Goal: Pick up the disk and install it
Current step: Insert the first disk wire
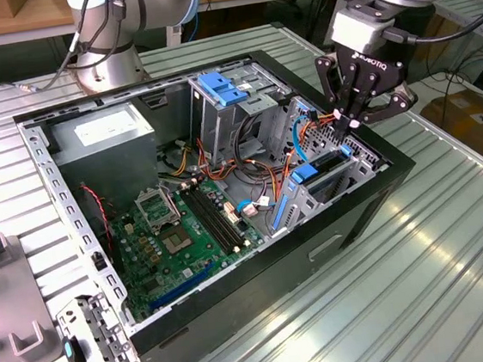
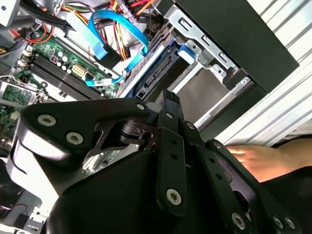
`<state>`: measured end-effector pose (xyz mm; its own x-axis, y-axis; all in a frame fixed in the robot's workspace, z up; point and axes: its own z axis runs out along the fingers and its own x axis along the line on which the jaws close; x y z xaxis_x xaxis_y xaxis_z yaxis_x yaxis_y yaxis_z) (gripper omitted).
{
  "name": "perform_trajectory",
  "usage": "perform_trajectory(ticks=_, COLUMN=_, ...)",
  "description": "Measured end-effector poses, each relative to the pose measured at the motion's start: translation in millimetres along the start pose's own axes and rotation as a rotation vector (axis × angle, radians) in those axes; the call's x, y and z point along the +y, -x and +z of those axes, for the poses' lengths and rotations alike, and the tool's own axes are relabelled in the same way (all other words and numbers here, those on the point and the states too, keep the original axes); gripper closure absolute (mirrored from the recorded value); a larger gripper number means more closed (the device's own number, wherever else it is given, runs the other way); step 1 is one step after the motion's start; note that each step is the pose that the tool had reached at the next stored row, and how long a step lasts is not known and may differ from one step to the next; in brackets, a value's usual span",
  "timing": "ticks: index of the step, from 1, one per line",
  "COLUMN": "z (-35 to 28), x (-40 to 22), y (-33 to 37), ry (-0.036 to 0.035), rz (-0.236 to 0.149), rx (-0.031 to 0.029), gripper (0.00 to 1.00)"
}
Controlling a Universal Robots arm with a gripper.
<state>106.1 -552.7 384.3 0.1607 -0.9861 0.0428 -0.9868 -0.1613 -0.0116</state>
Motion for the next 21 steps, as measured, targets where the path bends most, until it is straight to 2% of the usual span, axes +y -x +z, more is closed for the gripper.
perform_trajectory(ticks=10, z=0.2, x=-15.5, y=7.9, ry=-0.0007, rz=-0.016, rx=-0.0001, gripper=0.89)
perform_trajectory(ticks=15, z=0.9, x=-34.3, y=12.3, ry=-0.0009, rz=-0.024, rx=-0.0002, gripper=0.89)
perform_trajectory(ticks=18, z=1.1, x=-40.4, y=14.2, ry=-0.0011, rz=-0.028, rx=-0.0004, gripper=0.89)
perform_trajectory(ticks=21, z=1.2, x=-42.2, y=14.7, ry=-0.0021, rz=-0.053, rx=-0.0006, gripper=0.89)
